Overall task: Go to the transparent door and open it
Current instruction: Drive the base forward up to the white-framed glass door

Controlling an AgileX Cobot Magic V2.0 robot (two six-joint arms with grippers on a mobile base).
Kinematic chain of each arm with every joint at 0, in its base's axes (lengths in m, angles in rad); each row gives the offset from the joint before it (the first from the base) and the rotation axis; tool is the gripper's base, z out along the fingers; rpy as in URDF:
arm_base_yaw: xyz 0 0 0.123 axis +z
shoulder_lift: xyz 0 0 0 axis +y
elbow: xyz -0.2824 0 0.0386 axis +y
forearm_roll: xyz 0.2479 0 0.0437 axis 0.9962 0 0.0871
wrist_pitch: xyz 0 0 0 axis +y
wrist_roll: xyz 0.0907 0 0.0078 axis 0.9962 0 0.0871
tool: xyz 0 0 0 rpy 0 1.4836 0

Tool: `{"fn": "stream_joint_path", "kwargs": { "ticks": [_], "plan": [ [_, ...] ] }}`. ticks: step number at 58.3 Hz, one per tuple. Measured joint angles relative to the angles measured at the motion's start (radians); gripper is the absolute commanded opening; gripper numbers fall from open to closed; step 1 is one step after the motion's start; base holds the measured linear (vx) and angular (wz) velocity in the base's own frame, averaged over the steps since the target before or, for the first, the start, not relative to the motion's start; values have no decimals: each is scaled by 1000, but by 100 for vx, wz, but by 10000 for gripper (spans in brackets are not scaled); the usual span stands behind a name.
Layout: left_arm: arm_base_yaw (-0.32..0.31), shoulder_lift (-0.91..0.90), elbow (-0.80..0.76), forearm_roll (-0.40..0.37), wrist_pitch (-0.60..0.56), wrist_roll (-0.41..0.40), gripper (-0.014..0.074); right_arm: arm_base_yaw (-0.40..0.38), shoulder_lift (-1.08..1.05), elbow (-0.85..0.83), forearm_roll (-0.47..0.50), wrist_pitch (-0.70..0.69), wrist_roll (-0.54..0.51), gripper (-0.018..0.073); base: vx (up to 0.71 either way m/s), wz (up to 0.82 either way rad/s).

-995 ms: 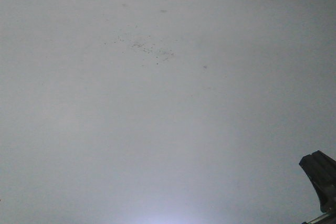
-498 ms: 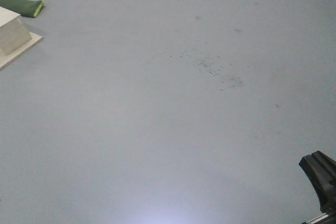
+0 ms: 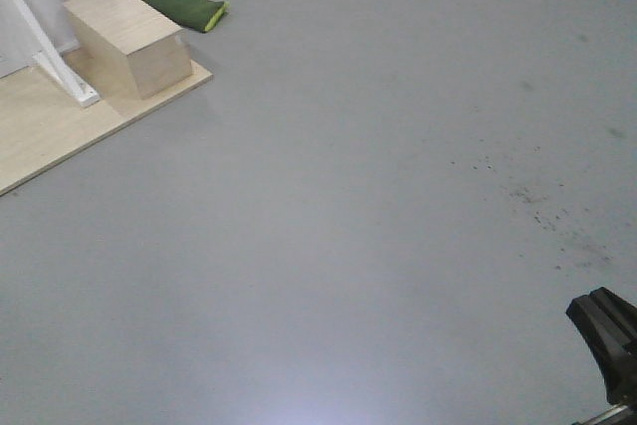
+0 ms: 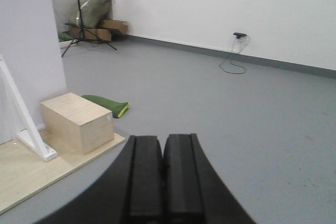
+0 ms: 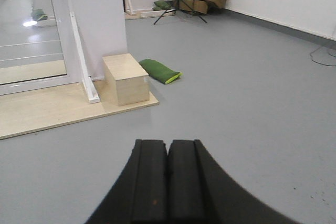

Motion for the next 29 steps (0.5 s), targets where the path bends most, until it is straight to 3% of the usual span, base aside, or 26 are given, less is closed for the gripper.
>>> {"fn": "stream_joint_path", "kwargs": {
  "ticks": [29],
  "plan": [
    [0, 0, 0, 0, 0, 0, -6, 0, 0, 0, 0, 1, 0, -6, 47, 49]
  ]
}}
